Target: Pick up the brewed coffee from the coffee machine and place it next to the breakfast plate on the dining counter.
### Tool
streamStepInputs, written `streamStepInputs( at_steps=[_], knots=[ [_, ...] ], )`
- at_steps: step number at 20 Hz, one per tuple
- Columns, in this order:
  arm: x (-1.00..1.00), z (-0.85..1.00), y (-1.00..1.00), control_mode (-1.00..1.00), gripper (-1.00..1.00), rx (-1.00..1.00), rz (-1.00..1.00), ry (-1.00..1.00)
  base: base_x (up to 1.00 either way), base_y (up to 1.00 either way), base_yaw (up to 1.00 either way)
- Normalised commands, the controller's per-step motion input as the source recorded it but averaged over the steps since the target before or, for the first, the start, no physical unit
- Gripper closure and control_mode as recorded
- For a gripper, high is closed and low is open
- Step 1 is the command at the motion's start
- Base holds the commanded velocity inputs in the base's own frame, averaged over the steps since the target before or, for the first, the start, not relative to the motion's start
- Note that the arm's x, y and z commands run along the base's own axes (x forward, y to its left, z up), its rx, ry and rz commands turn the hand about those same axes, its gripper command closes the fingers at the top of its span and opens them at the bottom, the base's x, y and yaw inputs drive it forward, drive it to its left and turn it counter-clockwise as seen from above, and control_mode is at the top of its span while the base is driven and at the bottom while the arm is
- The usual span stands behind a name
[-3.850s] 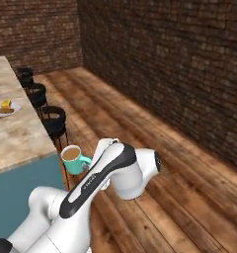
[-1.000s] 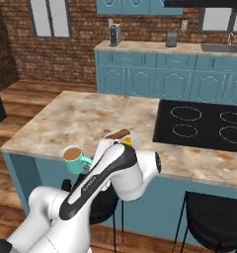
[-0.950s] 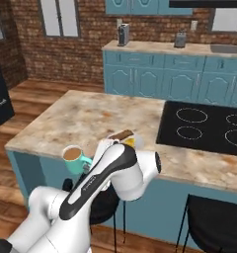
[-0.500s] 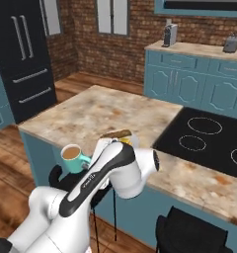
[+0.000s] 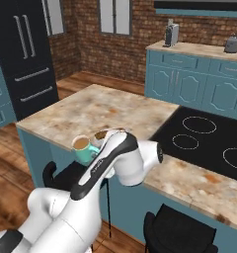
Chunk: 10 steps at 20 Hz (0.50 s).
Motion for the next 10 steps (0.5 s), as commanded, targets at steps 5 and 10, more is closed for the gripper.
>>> streamStepInputs(
  at_steps=[5, 10],
  knots=[
    [0.74, -0.06, -0.31, -1.0, 1.0, -0.02, -0.19, -0.06, 0.0, 0.0, 0.0],
    [0.67, -0.25, -0.54, -1.0, 1.0, 0.0, -0.19, -0.01, 0.0, 0.0, 0.0]
  ],
)
